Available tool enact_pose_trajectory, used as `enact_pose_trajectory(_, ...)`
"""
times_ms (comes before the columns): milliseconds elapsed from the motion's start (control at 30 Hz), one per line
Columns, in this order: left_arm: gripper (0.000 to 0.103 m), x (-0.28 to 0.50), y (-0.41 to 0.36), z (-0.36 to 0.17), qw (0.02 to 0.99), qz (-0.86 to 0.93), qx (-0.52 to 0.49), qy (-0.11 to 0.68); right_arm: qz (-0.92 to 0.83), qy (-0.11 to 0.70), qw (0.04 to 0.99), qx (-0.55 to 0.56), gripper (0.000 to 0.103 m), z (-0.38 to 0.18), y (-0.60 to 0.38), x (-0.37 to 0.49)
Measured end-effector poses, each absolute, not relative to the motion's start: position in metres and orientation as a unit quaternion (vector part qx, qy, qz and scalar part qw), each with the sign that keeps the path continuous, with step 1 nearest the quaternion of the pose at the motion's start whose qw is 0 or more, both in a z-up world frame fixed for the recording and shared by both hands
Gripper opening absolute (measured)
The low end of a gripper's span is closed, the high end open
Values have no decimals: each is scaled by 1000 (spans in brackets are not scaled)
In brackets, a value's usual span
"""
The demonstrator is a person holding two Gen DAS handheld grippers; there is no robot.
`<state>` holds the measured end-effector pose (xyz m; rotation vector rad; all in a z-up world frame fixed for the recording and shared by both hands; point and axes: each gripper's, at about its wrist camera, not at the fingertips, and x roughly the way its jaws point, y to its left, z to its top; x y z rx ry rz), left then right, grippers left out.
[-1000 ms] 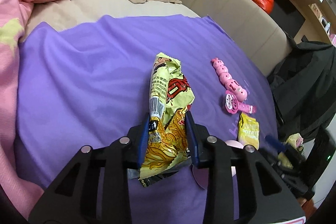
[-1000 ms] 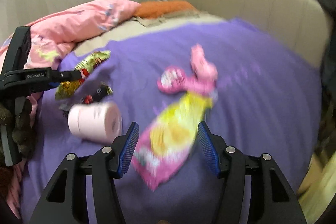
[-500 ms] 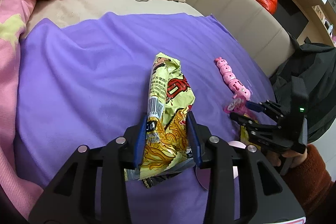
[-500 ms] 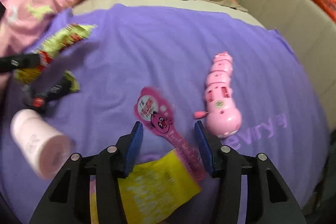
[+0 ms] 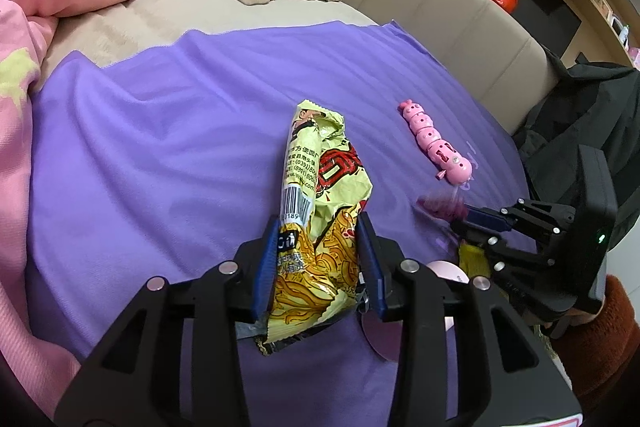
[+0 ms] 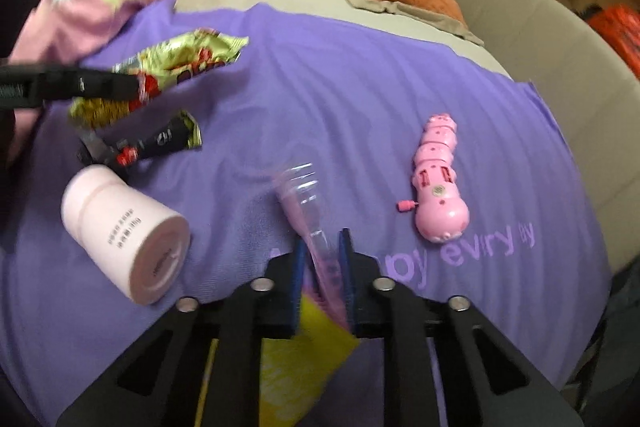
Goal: Collect trash
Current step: 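Grasp the gold-yellow chip bag with the left tool while the right tool grasps the pink lollipop card, then lift the chip bag with the left tool while the right tool carries the pink card toward the trash bag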
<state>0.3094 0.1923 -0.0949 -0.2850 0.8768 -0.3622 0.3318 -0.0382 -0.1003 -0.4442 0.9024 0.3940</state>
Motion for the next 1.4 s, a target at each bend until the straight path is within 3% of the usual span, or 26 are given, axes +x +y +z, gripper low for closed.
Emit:
enact_pose_trajectory(467, 29, 289, 201, -58, 902, -169, -162, 363, 158, 384, 903, -112, 10, -17, -85, 263)
enact_pose_trajectory(767, 29, 238, 156, -31, 908, -168, -132, 359, 105, 329, 938, -32, 10, 17, -155, 186)
enact_pose_trajectory(1133, 30, 158, 49, 77, 932, -255, -80, 244, 66, 253, 965, -3, 11, 69, -241, 104)
enact_pose_trajectory(1400, 31, 129, -60, 92, 908, -340, -54, 240, 21, 222, 974, 30, 11, 82, -322, 43)
